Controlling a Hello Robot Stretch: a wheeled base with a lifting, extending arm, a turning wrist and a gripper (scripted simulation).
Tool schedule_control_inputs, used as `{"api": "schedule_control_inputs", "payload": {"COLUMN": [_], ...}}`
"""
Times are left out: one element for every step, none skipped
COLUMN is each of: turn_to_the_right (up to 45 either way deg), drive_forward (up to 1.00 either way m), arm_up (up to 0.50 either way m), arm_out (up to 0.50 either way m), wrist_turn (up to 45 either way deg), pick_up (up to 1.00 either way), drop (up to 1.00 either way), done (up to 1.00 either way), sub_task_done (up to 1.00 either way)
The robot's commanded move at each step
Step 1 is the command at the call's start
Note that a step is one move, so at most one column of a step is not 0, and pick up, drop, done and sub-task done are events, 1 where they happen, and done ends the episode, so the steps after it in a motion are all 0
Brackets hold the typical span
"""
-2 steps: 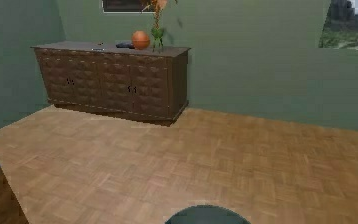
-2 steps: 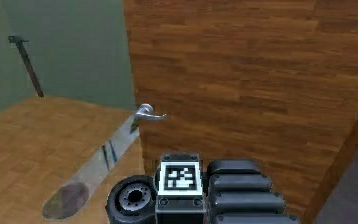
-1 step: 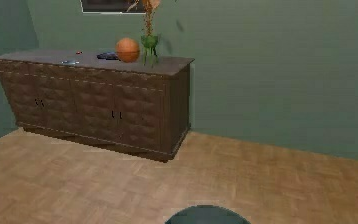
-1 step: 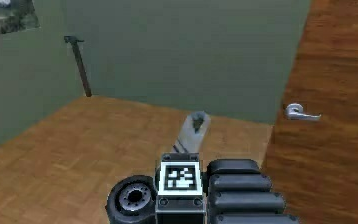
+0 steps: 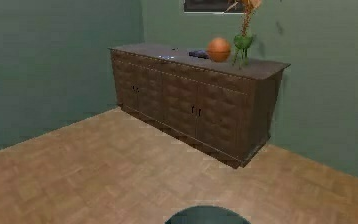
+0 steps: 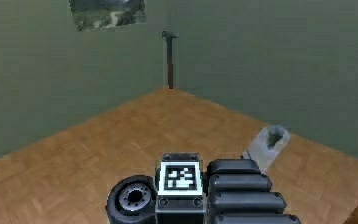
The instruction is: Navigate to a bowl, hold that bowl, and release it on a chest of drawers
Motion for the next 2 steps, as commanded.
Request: {"api": "schedule_control_inputs", "payload": {"turn_to_the_right": [0.0,-21.0], "drive_forward": [0.45,0.0], "arm_up": [0.0,0.0], "arm_out": [0.0,0.0], "wrist_turn": [0.0,0.0], "pick_up": [0.0,0.0], "drop": [0.0,0.0], "done": [0.0,0.0], "sub_task_done": [0.0,0.0]}}
